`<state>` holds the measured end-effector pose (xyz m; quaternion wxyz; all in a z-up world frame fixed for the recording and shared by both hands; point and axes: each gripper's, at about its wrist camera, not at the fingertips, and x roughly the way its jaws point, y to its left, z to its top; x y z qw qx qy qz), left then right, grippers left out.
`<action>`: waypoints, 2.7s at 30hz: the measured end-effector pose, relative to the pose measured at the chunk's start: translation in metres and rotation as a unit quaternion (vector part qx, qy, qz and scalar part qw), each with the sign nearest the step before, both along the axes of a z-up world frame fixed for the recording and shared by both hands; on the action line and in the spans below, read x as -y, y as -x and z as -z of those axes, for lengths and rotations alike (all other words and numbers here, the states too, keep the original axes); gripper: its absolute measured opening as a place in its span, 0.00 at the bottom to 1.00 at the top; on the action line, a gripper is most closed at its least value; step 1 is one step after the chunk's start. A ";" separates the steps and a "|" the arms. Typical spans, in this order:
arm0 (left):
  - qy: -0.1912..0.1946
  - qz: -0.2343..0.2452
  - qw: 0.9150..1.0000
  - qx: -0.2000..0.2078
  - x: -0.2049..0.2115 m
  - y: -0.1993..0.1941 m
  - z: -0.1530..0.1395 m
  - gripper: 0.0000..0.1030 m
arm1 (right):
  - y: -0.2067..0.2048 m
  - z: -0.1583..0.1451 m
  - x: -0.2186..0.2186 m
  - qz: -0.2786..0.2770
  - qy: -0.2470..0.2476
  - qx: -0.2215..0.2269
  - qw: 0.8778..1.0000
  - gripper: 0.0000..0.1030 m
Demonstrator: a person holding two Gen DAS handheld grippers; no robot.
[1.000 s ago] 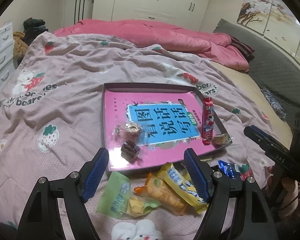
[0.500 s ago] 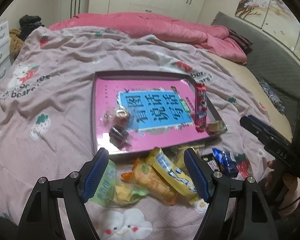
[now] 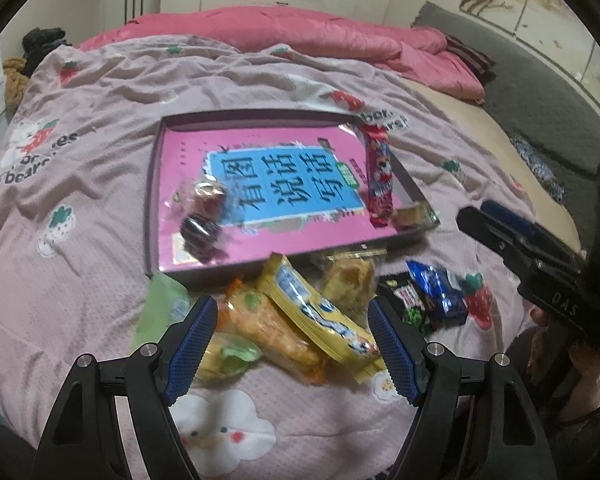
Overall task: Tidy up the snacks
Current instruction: 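Lower both open tools over the snack pile beside the tray, then grasp the blue biscuit packet with the right tool while the left tool grasps the yellow Alpenliebe bag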
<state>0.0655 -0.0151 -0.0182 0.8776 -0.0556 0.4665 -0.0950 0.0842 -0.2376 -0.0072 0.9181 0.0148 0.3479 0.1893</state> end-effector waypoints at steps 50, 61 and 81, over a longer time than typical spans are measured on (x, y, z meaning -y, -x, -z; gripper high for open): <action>-0.056 0.005 0.997 -0.043 0.041 -0.019 0.041 0.77 | -0.005 0.059 0.007 0.030 0.032 -0.156 0.987 0.68; -0.062 0.001 0.997 -0.045 0.041 -0.022 0.044 0.76 | -0.012 0.076 0.015 0.046 0.028 -0.188 0.981 0.64; -0.100 0.011 0.994 -0.044 0.055 -0.026 0.051 0.63 | -0.025 0.083 0.019 0.042 0.031 -0.191 0.980 0.59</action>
